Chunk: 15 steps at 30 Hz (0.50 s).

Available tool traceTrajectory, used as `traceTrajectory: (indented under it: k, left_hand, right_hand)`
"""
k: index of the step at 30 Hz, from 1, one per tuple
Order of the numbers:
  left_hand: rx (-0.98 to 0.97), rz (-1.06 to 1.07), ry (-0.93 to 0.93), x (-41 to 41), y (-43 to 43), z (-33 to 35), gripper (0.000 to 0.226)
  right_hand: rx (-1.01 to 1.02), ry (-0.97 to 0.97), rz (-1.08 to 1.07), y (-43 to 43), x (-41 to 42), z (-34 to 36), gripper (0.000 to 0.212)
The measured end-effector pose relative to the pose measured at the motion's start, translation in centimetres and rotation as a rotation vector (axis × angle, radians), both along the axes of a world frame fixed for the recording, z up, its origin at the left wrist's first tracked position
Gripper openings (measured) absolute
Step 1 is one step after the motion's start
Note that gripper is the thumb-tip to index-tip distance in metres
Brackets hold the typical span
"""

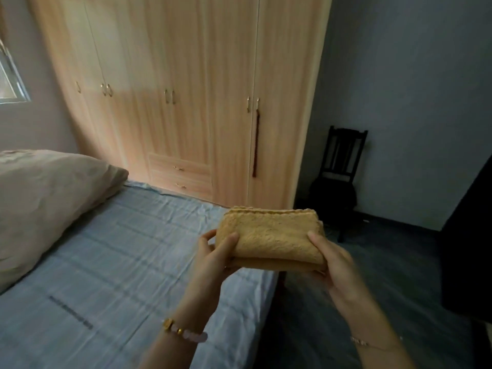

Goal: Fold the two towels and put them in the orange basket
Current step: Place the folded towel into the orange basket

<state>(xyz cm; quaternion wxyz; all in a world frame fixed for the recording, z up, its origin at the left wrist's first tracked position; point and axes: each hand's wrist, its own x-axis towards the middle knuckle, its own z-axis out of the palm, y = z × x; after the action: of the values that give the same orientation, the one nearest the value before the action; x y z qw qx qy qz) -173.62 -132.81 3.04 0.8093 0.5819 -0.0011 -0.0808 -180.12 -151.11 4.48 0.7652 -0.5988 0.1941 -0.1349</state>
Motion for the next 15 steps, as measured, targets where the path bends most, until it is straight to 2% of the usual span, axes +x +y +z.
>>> traceTrajectory:
  k: [8,15]
  left_hand:
    - [0.026,-0.105,-0.006,4.7,-12.9,0.1,0.048]
    - [0.026,-0.181,0.022,9.2,-21.7,-0.1,0.051]
  right_hand:
    - [-0.04,-0.006,-0.145,-12.1,2.9,0.3,0.022]
    - [-0.022,0.041,-0.184,-20.9,6.4,-0.9,0.022]
